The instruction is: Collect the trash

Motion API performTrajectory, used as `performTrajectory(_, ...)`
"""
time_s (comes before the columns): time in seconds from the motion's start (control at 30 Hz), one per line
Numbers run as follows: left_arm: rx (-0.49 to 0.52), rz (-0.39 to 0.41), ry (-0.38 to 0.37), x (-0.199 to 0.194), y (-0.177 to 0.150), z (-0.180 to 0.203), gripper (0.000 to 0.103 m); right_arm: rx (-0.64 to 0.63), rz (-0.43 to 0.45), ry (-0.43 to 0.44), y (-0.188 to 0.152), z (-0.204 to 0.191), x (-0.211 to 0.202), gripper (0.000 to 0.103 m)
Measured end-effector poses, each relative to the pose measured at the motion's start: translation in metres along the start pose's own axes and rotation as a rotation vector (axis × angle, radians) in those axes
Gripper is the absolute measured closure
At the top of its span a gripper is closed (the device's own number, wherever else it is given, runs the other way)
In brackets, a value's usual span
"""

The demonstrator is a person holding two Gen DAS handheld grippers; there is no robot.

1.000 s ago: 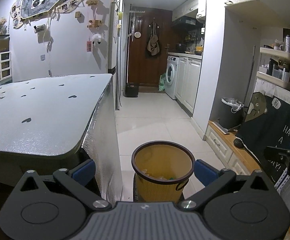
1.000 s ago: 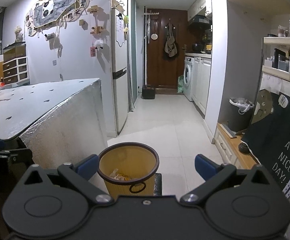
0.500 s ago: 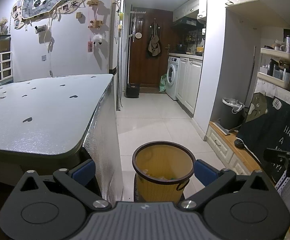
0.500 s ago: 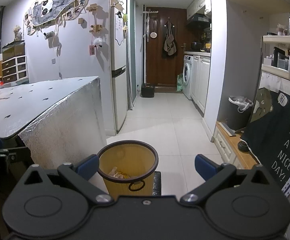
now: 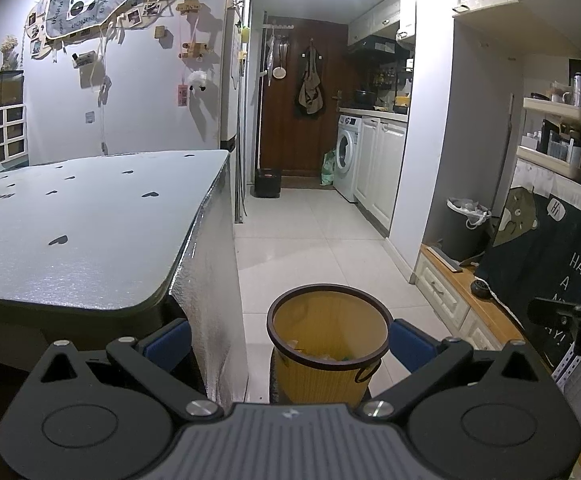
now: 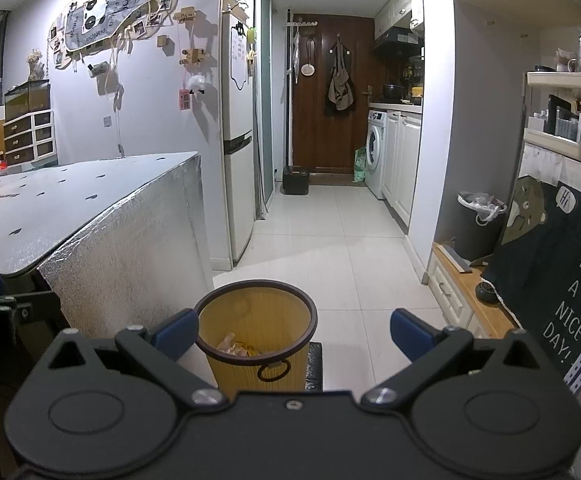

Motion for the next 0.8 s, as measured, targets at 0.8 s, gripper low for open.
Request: performTrajectory(0.8,0.0,0.001,0.006,-0.0019,0.0008,-0.0002,0.0,-0.011,0.0,0.003,-0.0002,-0.0003,-0.0024,0.0)
Point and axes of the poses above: each gripper's, at about its wrist camera, not at the fingertips, and x roughly the way its jaws point, z to its right, y to its top, the point moved 7 cm from there along x, roughly the way its jaws point, and after that the axes turned 9 degrees about -x, right-handed, at the moved point
